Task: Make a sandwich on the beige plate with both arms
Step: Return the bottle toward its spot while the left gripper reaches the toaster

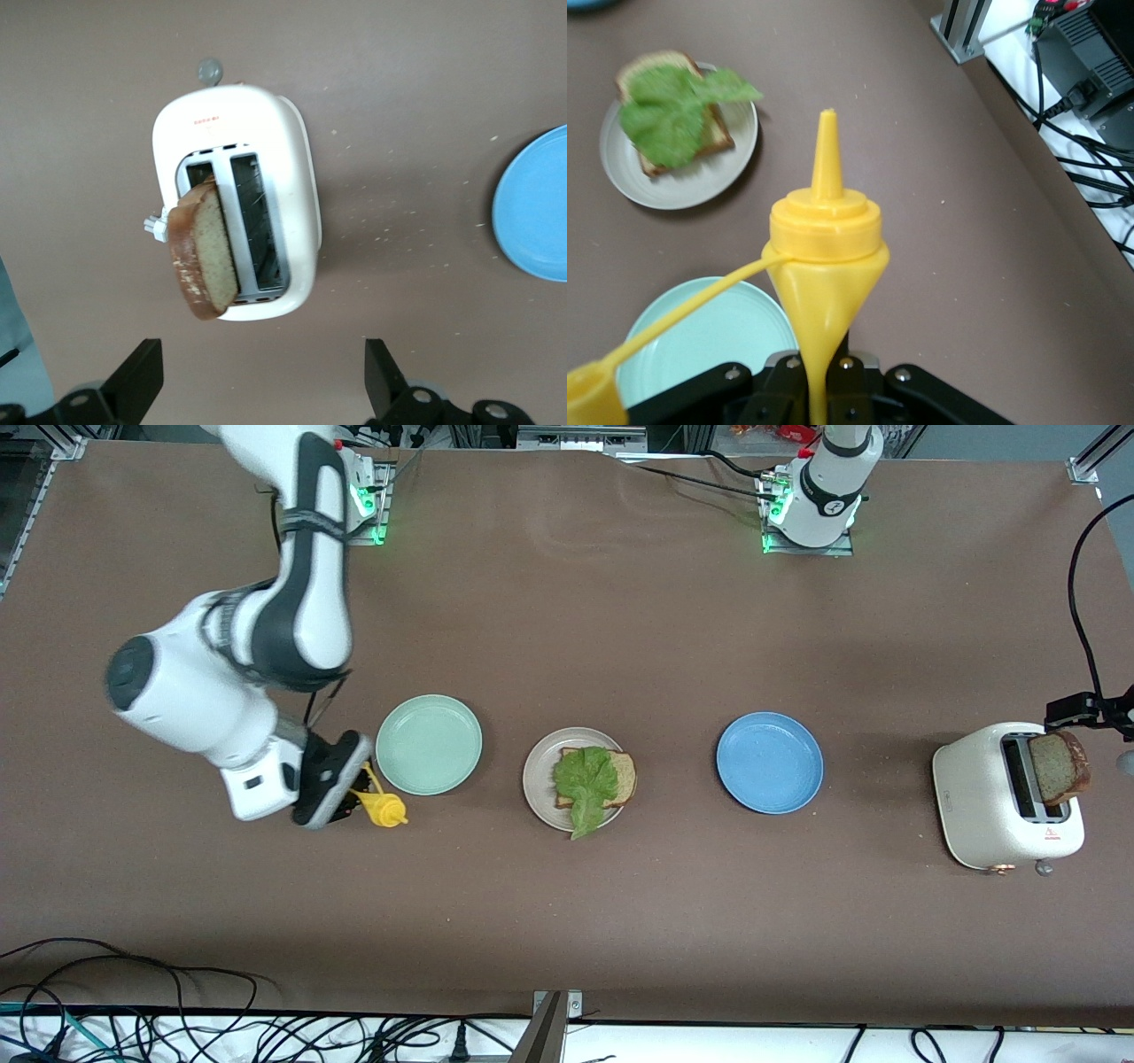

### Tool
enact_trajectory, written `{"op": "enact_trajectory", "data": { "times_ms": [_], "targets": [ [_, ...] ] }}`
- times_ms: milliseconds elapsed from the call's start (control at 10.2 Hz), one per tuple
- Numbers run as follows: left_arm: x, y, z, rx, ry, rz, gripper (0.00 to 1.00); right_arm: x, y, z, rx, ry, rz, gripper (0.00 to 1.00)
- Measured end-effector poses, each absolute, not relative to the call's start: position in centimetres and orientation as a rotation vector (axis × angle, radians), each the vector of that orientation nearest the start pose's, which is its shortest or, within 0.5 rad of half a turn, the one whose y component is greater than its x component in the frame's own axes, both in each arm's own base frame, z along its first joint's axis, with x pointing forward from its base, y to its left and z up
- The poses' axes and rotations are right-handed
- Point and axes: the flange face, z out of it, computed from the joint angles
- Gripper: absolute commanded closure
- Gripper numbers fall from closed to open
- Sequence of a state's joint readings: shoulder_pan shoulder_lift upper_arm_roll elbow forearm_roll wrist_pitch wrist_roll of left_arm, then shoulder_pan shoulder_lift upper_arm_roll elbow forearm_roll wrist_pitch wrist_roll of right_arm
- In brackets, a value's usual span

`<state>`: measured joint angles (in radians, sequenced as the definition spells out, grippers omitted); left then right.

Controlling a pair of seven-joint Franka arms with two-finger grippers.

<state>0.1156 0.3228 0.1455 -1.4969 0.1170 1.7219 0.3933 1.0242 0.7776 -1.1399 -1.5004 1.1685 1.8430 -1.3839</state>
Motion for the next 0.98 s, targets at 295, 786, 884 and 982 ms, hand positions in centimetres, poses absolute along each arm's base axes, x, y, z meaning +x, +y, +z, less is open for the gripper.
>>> {"op": "enact_trajectory", "data": {
  "times_ms": [295, 786, 884, 982],
  "targets": [
    [63.4, 20.1, 43.7, -3.0, 0.249, 0.221, 0.0, 68.5, 11.4, 39.3, -2.231, -1.322, -0.559, 1.0],
    [63.7, 23.0, 37.9, -3.043, 0.185, 0.226, 0.03, 64.3, 6.4, 31.2, -1.982, -1.271, -0.715, 1.0],
    [63.5, 23.3, 37.0, -3.054, 0.174, 0.239, 0.28, 63.4, 4.3, 30.0, -1.936, -1.278, -0.728, 1.0],
    [63.5, 23.4, 36.5, -3.058, 0.171, 0.249, 0.59, 62.5, 2.0, 28.9, -1.886, -1.274, -0.746, 1.0]
  ]
}}
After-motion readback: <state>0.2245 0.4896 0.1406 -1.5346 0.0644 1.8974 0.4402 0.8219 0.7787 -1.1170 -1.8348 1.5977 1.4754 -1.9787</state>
